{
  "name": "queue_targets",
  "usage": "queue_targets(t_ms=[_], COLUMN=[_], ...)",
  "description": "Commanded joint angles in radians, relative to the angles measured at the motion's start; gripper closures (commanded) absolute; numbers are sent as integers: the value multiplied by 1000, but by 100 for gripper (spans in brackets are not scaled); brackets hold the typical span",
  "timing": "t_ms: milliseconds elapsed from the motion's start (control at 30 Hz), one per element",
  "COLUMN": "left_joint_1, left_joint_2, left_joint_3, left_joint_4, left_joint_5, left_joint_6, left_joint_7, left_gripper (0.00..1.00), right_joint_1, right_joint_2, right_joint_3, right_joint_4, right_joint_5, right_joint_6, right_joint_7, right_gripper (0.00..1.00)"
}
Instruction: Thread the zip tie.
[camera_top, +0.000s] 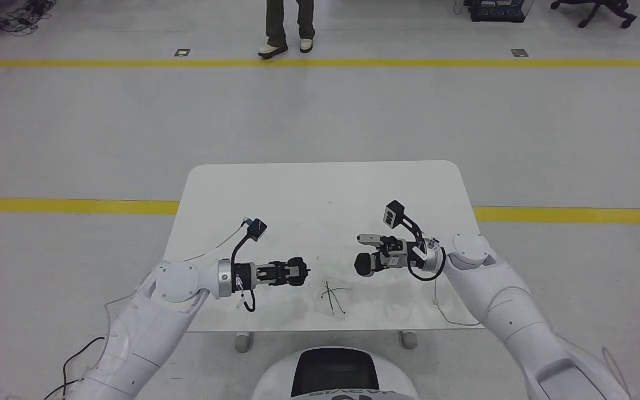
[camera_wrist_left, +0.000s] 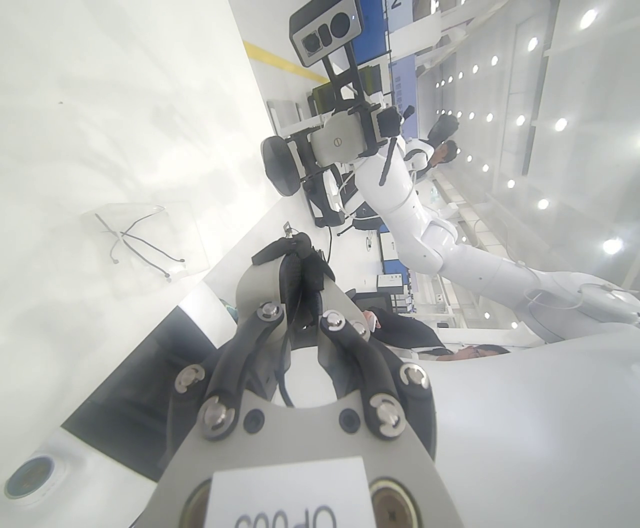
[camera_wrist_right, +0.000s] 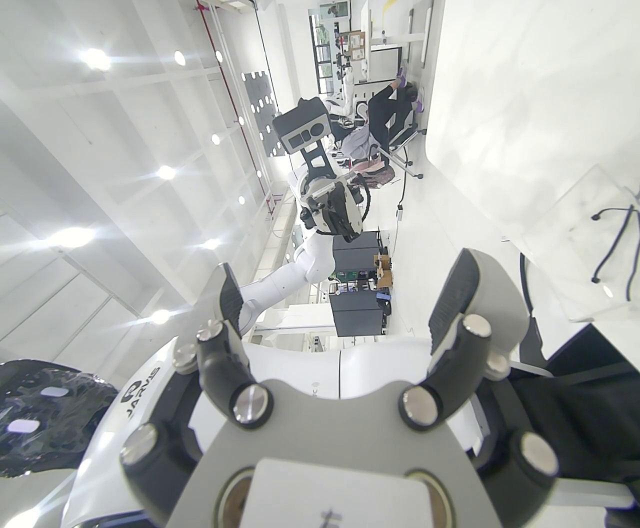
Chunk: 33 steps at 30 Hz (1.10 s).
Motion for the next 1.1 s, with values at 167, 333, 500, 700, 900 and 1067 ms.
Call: queue_targets(t_ms=[167, 333, 500, 700, 900, 1067], left_joint_1=[0, 0, 0, 0, 0, 0], left_joint_2=[0, 0, 0, 0, 0, 0], left_joint_3=[0, 0, 0, 0, 0, 0], left_joint_4=[0, 0, 0, 0, 0, 0], left_joint_5=[0, 0, 0, 0, 0, 0], left_joint_6=[0, 0, 0, 0, 0, 0], left_joint_7=[0, 0, 0, 0, 0, 0], left_gripper=[100, 100, 100, 100, 100, 100], right_joint_1=[0, 0, -1, 27, 49, 48], right_joint_2=[0, 0, 0, 4, -7, -11], right_joint_3=[0, 0, -4, -51, -134, -177], right_joint_4=[0, 0, -8, -95, -160, -192], right_joint_5=[0, 0, -24, -221, -423, -532], right_joint_6=[0, 0, 7, 119, 240, 244], right_joint_7=[0, 0, -25, -112, -245, -295], right_gripper=[0, 0, 0, 0, 0, 0])
